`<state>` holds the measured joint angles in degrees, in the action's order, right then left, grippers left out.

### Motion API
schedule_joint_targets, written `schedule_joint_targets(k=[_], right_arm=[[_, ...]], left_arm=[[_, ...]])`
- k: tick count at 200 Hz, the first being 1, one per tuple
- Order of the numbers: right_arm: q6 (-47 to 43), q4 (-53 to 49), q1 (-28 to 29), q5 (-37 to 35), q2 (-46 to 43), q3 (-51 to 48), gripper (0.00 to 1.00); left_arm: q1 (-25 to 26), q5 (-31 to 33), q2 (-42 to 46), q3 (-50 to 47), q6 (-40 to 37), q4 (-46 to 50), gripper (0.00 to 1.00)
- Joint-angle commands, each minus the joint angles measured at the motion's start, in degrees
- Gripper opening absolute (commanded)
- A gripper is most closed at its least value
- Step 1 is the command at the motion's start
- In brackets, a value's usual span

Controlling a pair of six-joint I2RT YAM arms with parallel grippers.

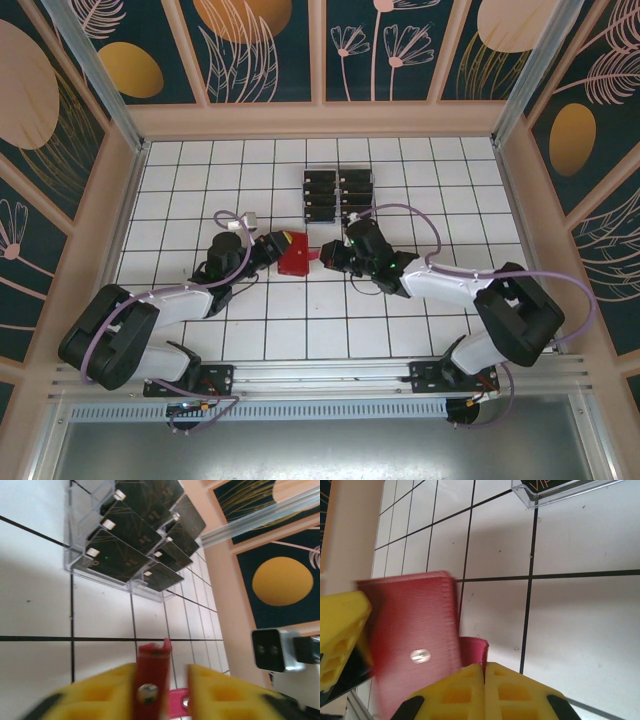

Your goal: Put the credit cards into the card holder

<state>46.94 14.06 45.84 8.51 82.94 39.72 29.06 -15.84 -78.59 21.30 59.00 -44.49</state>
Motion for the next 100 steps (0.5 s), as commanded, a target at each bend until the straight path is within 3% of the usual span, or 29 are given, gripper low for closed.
schedule_joint_targets(k=[1,30,100], right_arm=[[0.6,0.0,0.1,0.4,-3.3,-1.5,0.00],[0.6,-0.9,1.1,0.6,-4.0,-1.8,0.00],[0.3,-2.2,2.3,0.7,-4.2,0.7,0.00]], left_arm=[[0.0,4.9,0.7,-0.3,-3.9,6.8,0.68],[0.0,5.8,0.2,0.3,-6.3,10.4,0.75],[0.1,1.6,-0.9,5.6,-9.8,15.4,0.79]])
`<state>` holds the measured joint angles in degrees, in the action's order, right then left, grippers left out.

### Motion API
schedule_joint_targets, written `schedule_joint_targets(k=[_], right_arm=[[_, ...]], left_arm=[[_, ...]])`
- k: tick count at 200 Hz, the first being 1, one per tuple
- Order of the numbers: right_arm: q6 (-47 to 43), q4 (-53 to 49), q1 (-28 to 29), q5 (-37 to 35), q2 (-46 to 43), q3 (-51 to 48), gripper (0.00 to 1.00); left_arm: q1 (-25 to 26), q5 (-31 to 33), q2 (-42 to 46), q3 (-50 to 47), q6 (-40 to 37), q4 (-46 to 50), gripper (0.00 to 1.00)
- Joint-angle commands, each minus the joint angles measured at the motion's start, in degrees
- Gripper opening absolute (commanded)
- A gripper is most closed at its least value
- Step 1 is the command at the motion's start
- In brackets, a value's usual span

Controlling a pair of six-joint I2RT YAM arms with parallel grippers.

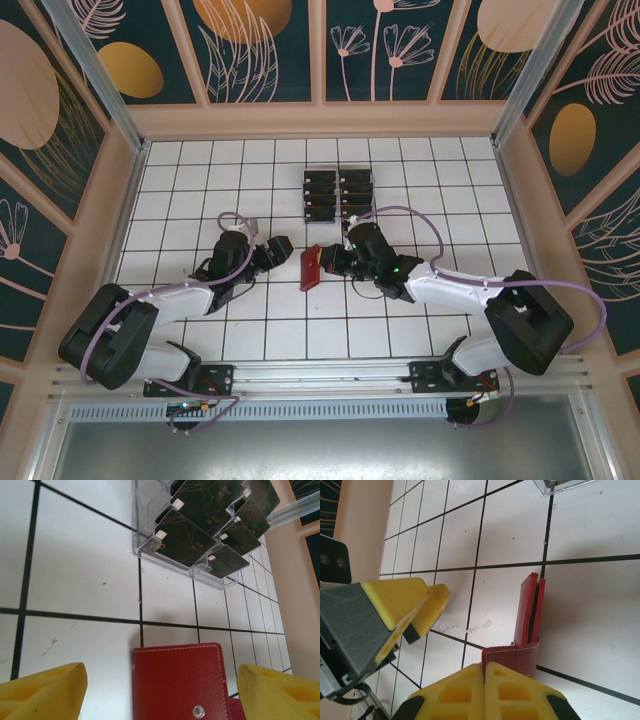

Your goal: Put the credit cards into the card holder

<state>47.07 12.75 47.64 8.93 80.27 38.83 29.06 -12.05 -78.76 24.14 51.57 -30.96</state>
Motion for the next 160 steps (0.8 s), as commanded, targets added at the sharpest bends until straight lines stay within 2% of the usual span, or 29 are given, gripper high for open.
schedule_joint_targets(k=[1,52,126,160], right_arm=[[0.2,-0.9,0.5,0.3,-1.5,1.6,0.00],[0.7,-0.5,0.9,0.3,-2.2,2.3,0.00],[0.9,-1.1,1.1,-0.1,-2.7,2.7,0.00],[0.8,-1.5,1.0,-0.6,-2.7,2.0,0.00]], left_arm=[[0.1,-2.2,-0.8,2.9,-2.4,1.8,0.79],[1.3,-4.1,-2.8,5.8,-2.3,1.9,0.80],[3.0,-3.2,-5.7,7.2,-2.9,2.7,0.80],[3.1,-0.7,-6.3,6.6,-3.2,4.6,0.75]])
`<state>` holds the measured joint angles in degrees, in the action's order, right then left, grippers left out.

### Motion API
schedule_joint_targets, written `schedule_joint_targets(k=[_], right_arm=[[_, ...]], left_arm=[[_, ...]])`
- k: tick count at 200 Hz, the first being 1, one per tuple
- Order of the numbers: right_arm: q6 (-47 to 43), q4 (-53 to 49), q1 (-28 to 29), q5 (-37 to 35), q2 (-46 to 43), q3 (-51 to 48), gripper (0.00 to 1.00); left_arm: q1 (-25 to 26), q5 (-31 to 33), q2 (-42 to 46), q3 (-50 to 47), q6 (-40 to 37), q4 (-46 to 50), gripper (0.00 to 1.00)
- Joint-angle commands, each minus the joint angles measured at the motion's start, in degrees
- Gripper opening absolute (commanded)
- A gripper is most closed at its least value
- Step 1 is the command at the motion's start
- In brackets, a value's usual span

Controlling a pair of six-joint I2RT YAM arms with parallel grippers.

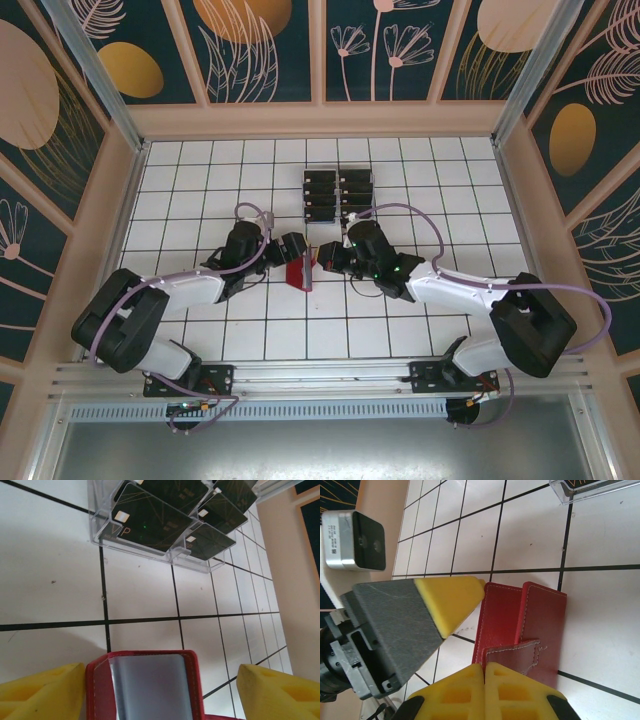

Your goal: Put the credit cards into the card holder

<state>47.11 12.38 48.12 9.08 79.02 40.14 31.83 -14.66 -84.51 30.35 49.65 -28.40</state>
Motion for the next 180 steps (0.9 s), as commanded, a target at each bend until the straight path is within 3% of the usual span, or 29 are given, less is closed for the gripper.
schedule_joint_targets(k=[1,40,102,134,180], right_arm=[[0.7,-1.1,0.5,-0.8,-1.5,0.7,0.00],[1.9,-0.6,-0.5,-1.6,-3.0,-4.0,0.00],[2.9,1.9,-3.1,-2.5,-3.1,-11.7,0.00],[3.1,0.6,-4.4,-3.1,-4.7,-13.7,0.33],[2.7,-6.6,-3.1,-5.4,-12.0,-10.3,0.36]], left_arm=[[0.3,2.0,-0.6,0.3,-1.3,2.2,0.75],[0.3,8.3,0.6,-1.6,-1.5,7.2,0.64],[0.3,9.2,-3.2,-2.2,-3.3,10.2,0.42],[0.3,8.7,-4.6,-1.5,-4.2,11.4,0.35],[0.6,7.7,-3.6,-2.5,-4.0,11.7,0.28]])
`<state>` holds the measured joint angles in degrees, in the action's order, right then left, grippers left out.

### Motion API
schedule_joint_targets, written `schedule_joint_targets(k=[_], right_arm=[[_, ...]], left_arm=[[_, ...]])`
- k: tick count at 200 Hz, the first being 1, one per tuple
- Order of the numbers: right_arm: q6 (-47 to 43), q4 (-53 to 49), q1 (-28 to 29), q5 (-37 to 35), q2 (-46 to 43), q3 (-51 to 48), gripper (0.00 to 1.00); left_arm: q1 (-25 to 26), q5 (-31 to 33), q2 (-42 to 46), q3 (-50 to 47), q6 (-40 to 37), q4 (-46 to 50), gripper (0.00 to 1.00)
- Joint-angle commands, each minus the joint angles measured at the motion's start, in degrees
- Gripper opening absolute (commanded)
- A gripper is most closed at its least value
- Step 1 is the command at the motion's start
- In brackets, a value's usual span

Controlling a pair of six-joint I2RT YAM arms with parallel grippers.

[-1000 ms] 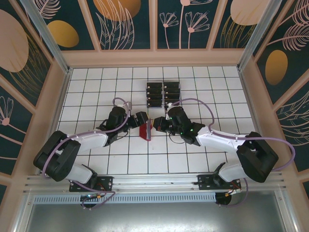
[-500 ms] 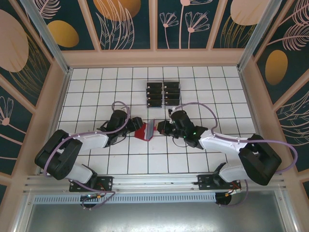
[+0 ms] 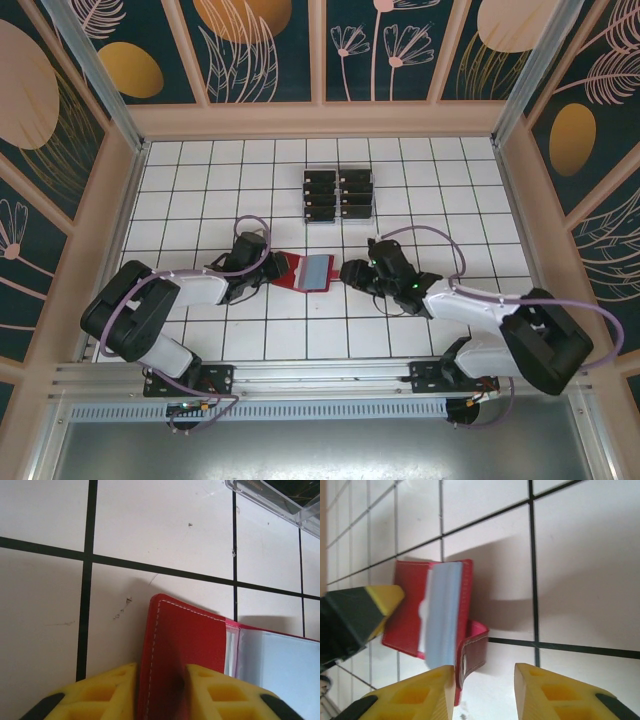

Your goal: Put the credit cards into the card holder

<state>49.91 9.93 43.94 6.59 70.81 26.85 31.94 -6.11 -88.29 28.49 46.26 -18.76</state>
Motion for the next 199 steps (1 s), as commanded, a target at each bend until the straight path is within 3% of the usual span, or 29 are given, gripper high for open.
schedule_joint_targets(k=[1,35,89,147,199], right_arm=[[-0.1,-4.3,1.1,-3.0,-3.9,3.1,0.36],[-0.7,-4.7,4.2,-2.2,-1.4,8.8,0.36],[-2.0,1.0,6.3,1.3,12.4,15.6,0.35],[-1.2,6.7,3.9,2.0,19.9,10.9,0.33],[-1.0,8.4,3.3,2.9,21.4,8.8,0.33]], left_arm=[[0.4,-0.8,0.2,-0.7,-0.6,2.1,0.29],[0.8,-1.2,1.9,-1.2,-0.2,2.1,0.28],[1.3,-0.2,2.8,-2.4,0.8,1.4,0.29],[1.2,1.7,2.7,-2.0,0.2,2.6,0.34],[1.2,5.8,3.1,1.7,-4.1,8.4,0.47]])
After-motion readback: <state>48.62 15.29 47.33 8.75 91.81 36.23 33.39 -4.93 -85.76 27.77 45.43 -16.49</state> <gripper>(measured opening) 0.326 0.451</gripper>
